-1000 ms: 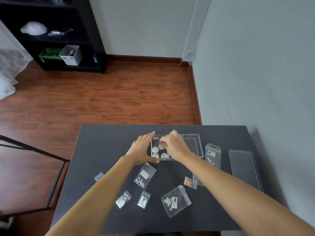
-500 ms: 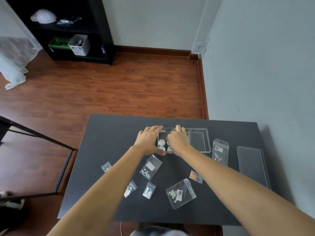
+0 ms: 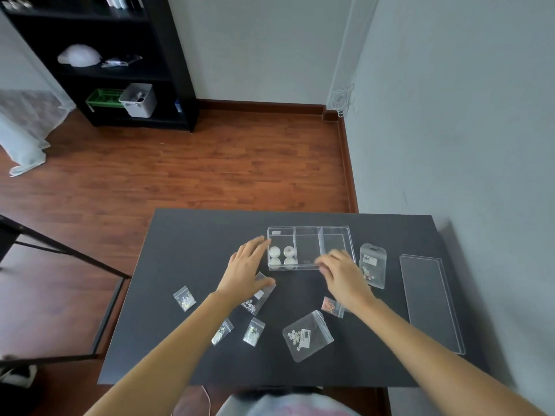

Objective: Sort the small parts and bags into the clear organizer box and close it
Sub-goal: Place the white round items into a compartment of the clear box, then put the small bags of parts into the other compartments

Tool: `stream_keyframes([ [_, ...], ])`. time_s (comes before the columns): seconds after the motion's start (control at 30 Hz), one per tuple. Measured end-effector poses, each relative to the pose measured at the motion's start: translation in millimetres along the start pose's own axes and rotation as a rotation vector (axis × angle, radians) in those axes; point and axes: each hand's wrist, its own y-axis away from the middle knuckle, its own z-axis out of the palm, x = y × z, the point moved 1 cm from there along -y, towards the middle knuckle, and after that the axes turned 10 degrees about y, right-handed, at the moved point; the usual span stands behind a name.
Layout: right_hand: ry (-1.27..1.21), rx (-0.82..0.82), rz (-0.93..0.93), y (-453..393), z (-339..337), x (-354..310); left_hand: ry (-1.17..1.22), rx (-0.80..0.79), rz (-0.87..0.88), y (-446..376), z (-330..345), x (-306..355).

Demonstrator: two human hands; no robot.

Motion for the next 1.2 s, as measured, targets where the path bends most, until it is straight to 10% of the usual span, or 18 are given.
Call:
stream_keyframes([
  [0.2,0.114,-0.27,0.15,66,33,34,-0.194,-0.234,0.016,63,22,-17],
  [0.77,0.242,-0.331,0.165,56,46,22,-0.404,-0.423,-0.063,73,39,-6],
  [1.2,0.081,-0.206,0.003,61,39,24,0.308,-0.043,-0.123,26,23,44],
])
